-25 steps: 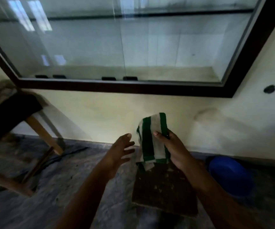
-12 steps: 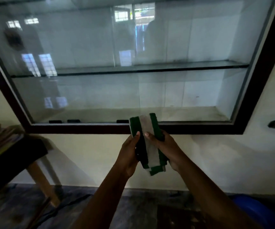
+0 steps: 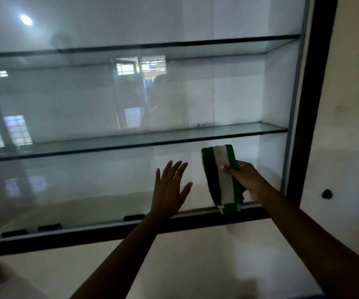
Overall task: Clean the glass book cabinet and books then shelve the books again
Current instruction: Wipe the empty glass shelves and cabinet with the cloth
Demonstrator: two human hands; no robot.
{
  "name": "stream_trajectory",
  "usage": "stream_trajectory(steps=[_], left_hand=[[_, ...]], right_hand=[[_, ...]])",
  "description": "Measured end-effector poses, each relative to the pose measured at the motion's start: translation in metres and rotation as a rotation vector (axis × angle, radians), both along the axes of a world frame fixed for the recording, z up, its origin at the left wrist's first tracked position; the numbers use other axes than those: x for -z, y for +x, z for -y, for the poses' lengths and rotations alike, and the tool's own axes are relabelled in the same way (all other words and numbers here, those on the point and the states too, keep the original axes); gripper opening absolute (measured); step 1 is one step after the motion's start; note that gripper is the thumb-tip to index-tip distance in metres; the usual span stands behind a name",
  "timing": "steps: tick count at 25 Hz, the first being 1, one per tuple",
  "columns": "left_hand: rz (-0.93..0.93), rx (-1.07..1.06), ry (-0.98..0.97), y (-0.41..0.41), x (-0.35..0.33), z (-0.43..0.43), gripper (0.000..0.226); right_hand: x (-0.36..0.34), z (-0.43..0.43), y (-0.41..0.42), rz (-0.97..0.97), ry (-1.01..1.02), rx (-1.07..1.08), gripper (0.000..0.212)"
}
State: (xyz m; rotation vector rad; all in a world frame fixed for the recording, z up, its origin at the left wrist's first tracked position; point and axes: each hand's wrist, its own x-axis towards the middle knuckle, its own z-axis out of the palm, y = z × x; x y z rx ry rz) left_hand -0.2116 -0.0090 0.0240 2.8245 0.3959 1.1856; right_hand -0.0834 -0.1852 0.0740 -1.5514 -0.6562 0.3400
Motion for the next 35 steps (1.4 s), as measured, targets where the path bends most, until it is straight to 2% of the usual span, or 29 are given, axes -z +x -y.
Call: stream_trajectory(steps=[2,4,6,7,9,10,11,12,14,16,18,20,22,24,27,31,35], left_hand=[[-0.069,-0.046,0.234,0.038,-0.013,-0.024,0.059],[-0.082,-0.096,0.298,0.070,-0.027,-0.045,0.057],[0.033,-0.143,0.305,0.089,-0.037,-0.061,0.057],[0.098,-0.174,0.278,0.096,-0.040,-0.067,0.057],[0.221,-0.202,0.186,0.098,-0.041,-0.072,0.058],[0.275,-0.216,0.136,0.097,-0.037,-0.076,0.059],[0.321,-0.220,0.081,0.095,-0.029,-0.080,0.061],[0.356,-0.218,0.032,0.091,-0.020,-0.083,0.061],[0.371,-0.210,0.005,0.088,-0.004,-0.090,0.061],[0.335,-0.214,0.026,0.087,0.005,-0.097,0.060],[0.329,-0.222,0.063,0.086,0.006,-0.103,0.060],[0.316,-0.224,0.119,0.080,0.010,-0.107,0.061],[0.328,-0.240,0.145,0.072,0.021,-0.113,0.063],[0.390,-0.288,0.068,0.066,0.029,-0.123,0.068],[0.402,-0.349,-0.019,0.067,0.035,-0.136,0.072],[0.374,-0.350,0.075,0.067,0.042,-0.152,0.068],[0.428,-0.362,0.177,0.071,0.046,-0.167,0.067]], right_hand=[[-0.031,-0.012,0.050,0.024,-0.041,-0.008,0.034],[-0.064,-0.037,0.103,0.024,-0.044,-0.032,0.039],[-0.089,-0.071,0.147,0.000,-0.058,-0.022,0.046],[-0.098,-0.091,0.165,0.047,-0.108,0.014,0.051],[-0.099,-0.121,0.176,0.377,-0.258,0.215,0.055],[-0.088,-0.131,0.170,0.575,-0.172,0.288,0.047],[-0.068,-0.134,0.154,0.740,0.005,0.295,0.035],[-0.047,-0.133,0.130,0.856,0.179,0.266,0.026],[-0.008,-0.130,0.098,0.990,0.334,0.120,0.025],[0.010,-0.132,0.092,0.930,0.329,-0.017,0.020],[0.024,-0.140,0.096,0.705,0.276,-0.055,0.019],[0.041,-0.150,0.095,0.450,0.152,-0.110,0.035],[0.054,-0.166,0.091,0.290,0.049,-0.282,0.052],[0.050,-0.186,0.090,0.286,0.060,-0.422,0.059],[0.038,-0.210,0.096,0.234,0.143,-0.514,0.055],[0.044,-0.229,0.093,0.275,0.226,-0.544,0.033],[0.043,-0.233,0.091,0.292,0.261,-0.578,0.033]])
